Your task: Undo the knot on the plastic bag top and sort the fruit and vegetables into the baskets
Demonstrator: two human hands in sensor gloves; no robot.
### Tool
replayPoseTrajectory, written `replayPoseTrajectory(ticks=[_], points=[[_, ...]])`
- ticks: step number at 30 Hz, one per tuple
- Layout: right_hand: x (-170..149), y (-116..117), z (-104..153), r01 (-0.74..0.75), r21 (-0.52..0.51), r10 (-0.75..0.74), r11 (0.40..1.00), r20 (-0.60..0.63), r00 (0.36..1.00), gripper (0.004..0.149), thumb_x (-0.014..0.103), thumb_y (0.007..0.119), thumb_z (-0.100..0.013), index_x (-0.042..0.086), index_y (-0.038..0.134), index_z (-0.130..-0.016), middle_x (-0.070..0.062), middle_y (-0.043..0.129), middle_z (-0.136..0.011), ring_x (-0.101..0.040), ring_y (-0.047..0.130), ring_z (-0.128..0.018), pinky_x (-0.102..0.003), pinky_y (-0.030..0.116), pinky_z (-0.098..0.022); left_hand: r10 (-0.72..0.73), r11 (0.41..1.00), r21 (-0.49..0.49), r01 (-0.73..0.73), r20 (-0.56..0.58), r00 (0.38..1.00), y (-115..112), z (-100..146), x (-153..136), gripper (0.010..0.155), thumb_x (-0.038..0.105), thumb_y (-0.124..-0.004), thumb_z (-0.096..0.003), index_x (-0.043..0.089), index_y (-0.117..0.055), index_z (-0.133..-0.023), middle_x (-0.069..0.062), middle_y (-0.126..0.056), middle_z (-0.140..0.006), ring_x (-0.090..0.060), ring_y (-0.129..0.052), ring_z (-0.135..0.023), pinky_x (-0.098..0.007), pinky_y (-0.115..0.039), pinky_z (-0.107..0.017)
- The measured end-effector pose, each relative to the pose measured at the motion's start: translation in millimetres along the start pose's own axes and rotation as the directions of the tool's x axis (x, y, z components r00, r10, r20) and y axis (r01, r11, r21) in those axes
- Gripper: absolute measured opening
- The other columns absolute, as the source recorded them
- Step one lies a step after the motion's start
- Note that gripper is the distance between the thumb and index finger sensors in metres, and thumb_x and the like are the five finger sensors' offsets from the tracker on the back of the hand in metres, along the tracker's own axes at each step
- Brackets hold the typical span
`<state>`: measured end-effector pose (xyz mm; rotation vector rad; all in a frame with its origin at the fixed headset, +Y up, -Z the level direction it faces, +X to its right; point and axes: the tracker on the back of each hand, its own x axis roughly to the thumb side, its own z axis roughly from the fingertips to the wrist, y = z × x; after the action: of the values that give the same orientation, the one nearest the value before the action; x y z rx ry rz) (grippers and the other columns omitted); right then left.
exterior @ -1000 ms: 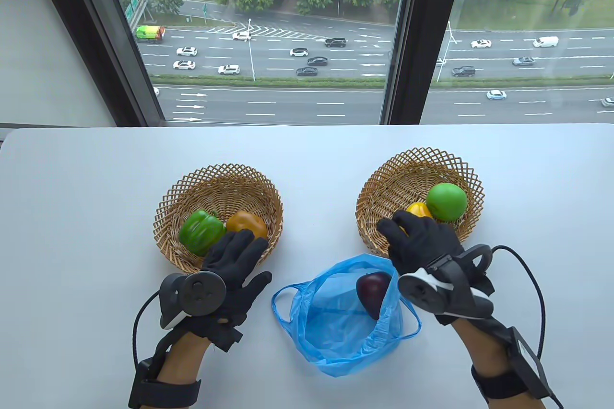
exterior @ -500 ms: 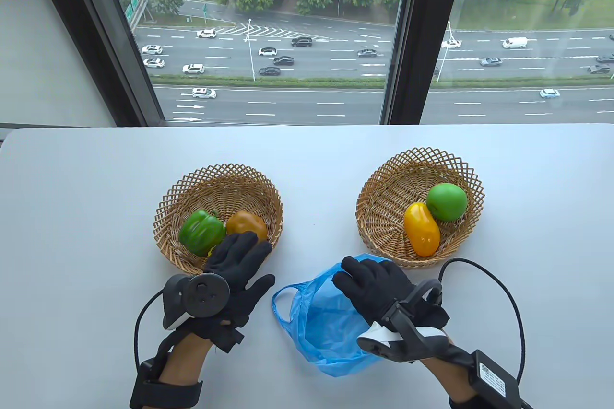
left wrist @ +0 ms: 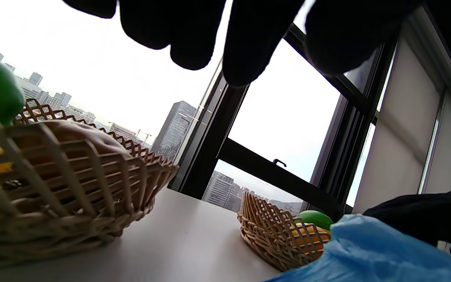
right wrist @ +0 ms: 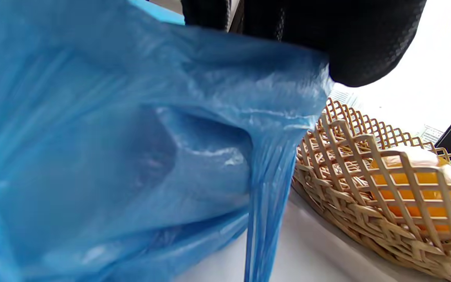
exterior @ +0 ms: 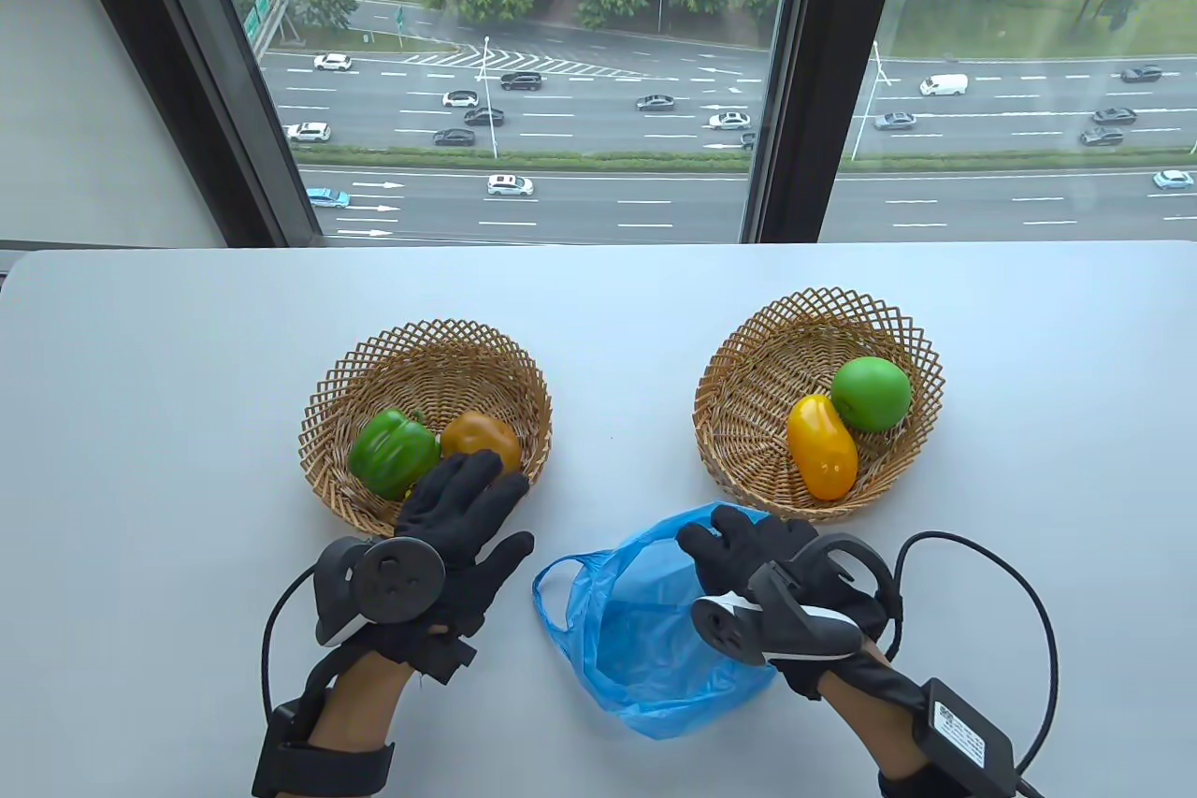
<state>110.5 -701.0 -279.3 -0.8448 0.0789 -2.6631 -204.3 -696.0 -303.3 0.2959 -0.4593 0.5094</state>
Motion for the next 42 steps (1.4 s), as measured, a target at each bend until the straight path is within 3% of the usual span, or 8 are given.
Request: replayPoseTrajectory(ticks=[4, 12, 19, 27, 33, 42], points=[[1, 7, -3, 0.013, 0.068, -0.014, 0.998, 0.012, 1.0, 0.088, 0.065, 0.081, -0.048, 0.022, 0.047, -0.117, -0.021, 0.057, -0.115, -0.043, 0.089, -0.083, -0.059, 0.076, -0.059, 0.0, 1.0, -0.014, 0.0, -0.008, 1.0, -1, 0, -1, 0.066, 0.055, -0.074, -0.0479, 0.022, -0.076, -0.105, -0.014, -0.063, -0.117, -0.045, -0.053, -0.105, -0.066, -0.048, -0.071], [8, 18, -8, 0.016, 0.234, -0.027, 0.972, 0.044, 0.999, 0.112, 0.071, 0.083, -0.042, 0.021, 0.023, -0.121, -0.024, 0.045, -0.119, -0.048, 0.077, -0.092, -0.064, 0.07, -0.062, -0.004, 1.0, -0.016, 0.004, -0.007, 1.0, -1, 0, -1, 0.065, 0.055, -0.074, -0.0479, 0.022, -0.077, -0.104, -0.014, -0.064, -0.116, -0.045, -0.053, -0.105, -0.066, -0.048, -0.071], [14, 15, -6, -0.055, 0.145, 0.044, 0.988, 0.074, 0.996, 0.111, 0.073, 0.085, -0.039, 0.022, 0.029, -0.121, -0.019, 0.053, -0.118, -0.049, 0.073, -0.095, -0.067, 0.068, -0.064, -0.007, 1.0, -0.024, 0.007, -0.009, 1.0, -2, 0, -1, 0.065, 0.055, -0.074, -0.048, 0.022, -0.077, -0.104, -0.014, -0.064, -0.116, -0.045, -0.053, -0.105, -0.066, -0.048, -0.071], [10, -7, 5, 0.006, -0.039, -0.004, 0.999, 0.061, 0.998, 0.107, 0.08, 0.078, -0.039, 0.022, 0.039, -0.12, -0.016, 0.063, -0.114, -0.051, 0.075, -0.093, -0.068, 0.069, -0.063, -0.007, 1.0, -0.027, 0.007, -0.012, 1.0, -2, -1, -1, 0.065, 0.055, -0.074, -0.048, 0.022, -0.077, -0.104, -0.014, -0.063, -0.117, -0.045, -0.053, -0.105, -0.066, -0.048, -0.071], [6, -25, 17, 0.05, -0.235, -0.037, 0.971, 0.061, 0.997, 0.106, 0.083, 0.075, -0.037, 0.021, 0.046, -0.118, -0.015, 0.07, -0.108, -0.047, 0.079, -0.091, -0.067, 0.07, -0.062, -0.01, 1.0, -0.028, 0.01, -0.015, 1.0, -2, -1, -1, 0.066, 0.055, -0.074, -0.0481, 0.022, -0.077, -0.105, -0.014, -0.063, -0.117, -0.045, -0.052, -0.105, -0.066, -0.048, -0.071], [-10, -36, 29, 0.101, -0.406, -0.094, 0.908, 0.037, 0.995, 0.105, 0.083, 0.075, -0.035, 0.02, 0.052, -0.116, -0.015, 0.075, -0.104, -0.045, 0.083, -0.086, -0.067, 0.071, -0.061, -0.01, 1.0, -0.029, 0.009, -0.019, 1.0, -2, -1, -2, 0.066, 0.055, -0.074, -0.0481, 0.022, -0.077, -0.104, -0.014, -0.064, -0.116, -0.045, -0.053, -0.105, -0.066, -0.048, -0.071]])
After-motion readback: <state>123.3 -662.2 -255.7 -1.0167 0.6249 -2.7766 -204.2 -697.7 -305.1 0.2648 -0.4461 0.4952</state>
